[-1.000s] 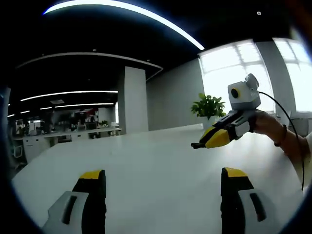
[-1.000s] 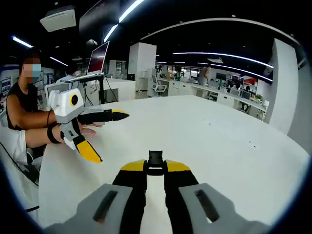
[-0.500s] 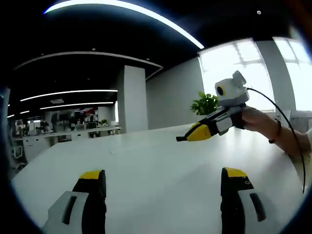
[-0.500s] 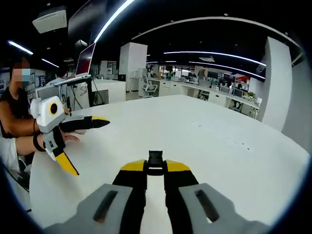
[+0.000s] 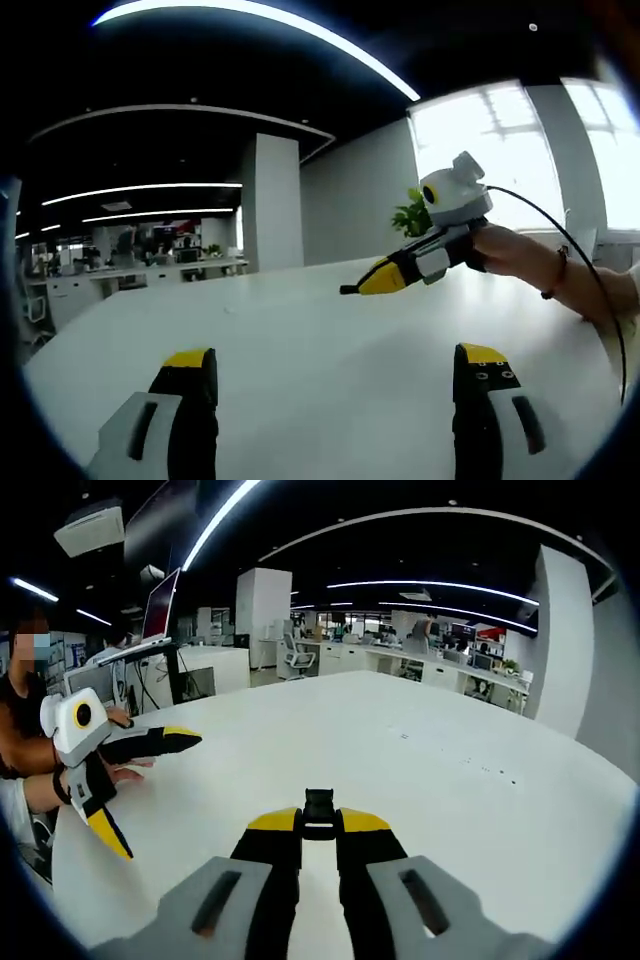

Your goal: Snap the two parts of the plastic buckle together until the buckle closes and remains connected.

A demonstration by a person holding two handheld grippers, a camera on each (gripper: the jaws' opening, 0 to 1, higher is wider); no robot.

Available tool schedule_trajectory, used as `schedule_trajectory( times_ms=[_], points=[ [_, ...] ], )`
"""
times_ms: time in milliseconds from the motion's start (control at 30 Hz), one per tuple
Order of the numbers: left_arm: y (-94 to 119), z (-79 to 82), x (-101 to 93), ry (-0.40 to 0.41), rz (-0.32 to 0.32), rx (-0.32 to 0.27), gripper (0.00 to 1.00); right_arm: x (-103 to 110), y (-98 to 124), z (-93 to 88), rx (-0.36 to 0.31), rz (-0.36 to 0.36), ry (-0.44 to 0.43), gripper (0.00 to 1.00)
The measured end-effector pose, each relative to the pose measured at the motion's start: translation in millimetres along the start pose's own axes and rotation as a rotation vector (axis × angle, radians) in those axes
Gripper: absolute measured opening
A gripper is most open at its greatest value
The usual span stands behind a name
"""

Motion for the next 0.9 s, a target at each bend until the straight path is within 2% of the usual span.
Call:
schedule_trajectory(
  times_ms=[100, 533, 900],
  points=[
    [0, -1.4, -2.3, -0.001, 0.0, 0.005, 0.99, -11, -6, -1.8, 0.013, -0.008, -0.019, 0.11],
    [2, -2.9, -12.8, -0.002, -0.005, 0.008, 0.99, -15, -16, -20.4, 0.05, -0.014, -0.039, 0.11],
    [3, -3.5, -12.0, -0.004, -0.007, 0.011, 0.99, -24, -26, -37.0, 0.091, -0.026, -0.039, 0.11]
  ],
)
Point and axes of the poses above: the point that each gripper's makers call its tool centre point, and the gripper's own axes: y roughly backward along the fingers, x roughly to its left, z roughly out of its top, the point moved 1 cm from there along y, roughly backward along the fingers, and after that the axes turned 4 degrees about -y, right-handed, at the moved point
